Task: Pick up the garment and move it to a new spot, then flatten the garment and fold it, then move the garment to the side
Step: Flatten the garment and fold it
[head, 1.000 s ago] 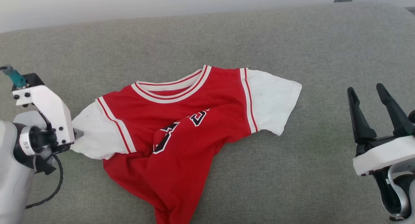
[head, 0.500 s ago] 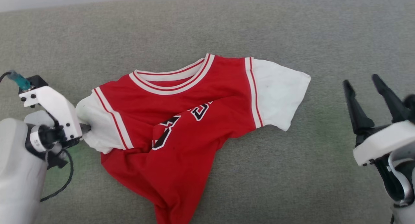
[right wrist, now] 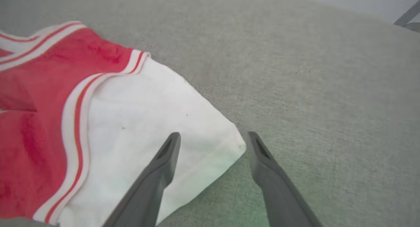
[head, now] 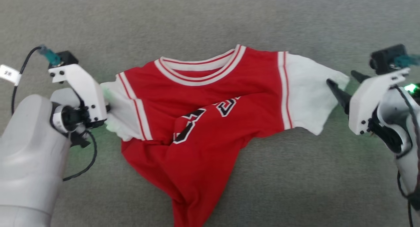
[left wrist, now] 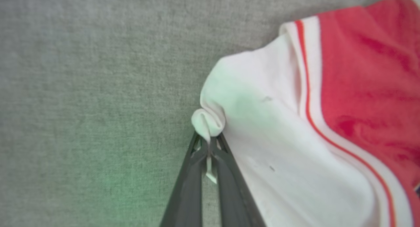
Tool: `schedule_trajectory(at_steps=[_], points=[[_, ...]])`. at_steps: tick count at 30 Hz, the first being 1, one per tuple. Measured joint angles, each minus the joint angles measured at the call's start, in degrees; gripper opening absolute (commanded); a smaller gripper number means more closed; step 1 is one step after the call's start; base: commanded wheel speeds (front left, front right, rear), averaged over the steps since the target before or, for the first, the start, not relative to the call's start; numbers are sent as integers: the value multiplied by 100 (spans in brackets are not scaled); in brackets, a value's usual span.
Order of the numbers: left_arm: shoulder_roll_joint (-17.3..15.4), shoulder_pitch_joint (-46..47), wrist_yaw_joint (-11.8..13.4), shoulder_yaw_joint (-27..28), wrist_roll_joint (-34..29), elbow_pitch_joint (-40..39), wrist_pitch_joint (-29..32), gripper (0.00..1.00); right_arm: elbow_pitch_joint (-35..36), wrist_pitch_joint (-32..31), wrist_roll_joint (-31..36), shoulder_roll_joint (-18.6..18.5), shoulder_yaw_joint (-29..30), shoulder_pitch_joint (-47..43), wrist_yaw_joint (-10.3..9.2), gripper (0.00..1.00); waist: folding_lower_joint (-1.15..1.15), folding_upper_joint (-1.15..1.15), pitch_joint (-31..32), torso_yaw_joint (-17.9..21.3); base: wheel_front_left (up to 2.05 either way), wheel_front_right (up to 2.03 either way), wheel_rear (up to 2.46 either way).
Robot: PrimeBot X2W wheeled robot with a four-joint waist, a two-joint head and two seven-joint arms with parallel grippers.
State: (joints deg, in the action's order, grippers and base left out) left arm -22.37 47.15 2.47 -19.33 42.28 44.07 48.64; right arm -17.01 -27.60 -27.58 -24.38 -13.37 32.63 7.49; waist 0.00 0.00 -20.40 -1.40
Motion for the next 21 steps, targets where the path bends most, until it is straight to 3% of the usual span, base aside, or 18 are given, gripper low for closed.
schedule_trajectory(at_steps=[6,15,17,18,21], points=[[223,319,-219,-101,-16,382,-199,0,-915,-787,-235,-167,-803,715,1,100,0,0,-125,-243,0,0,0],[442,641,-482,-167,-11,907,-557,0,-1901,-2180,-831,-191,-1479,1614,-2,100,0,0,-226,-421,0,0,0],[470,685,-524,-177,-8,1013,-633,0,-1935,-2340,-931,-244,-1628,1671,-3,20,0,0,-218,-438,0,0,0],[481,708,-550,-183,-8,1069,-662,0,-1942,-2369,-982,-260,-1673,1683,-3,0,0,0,-215,-446,0,0,0],[515,794,-603,-198,-4,1204,-755,0,-1938,-2385,-1274,-354,-1793,1664,0,0,0,0,-209,-464,0,0,0]])
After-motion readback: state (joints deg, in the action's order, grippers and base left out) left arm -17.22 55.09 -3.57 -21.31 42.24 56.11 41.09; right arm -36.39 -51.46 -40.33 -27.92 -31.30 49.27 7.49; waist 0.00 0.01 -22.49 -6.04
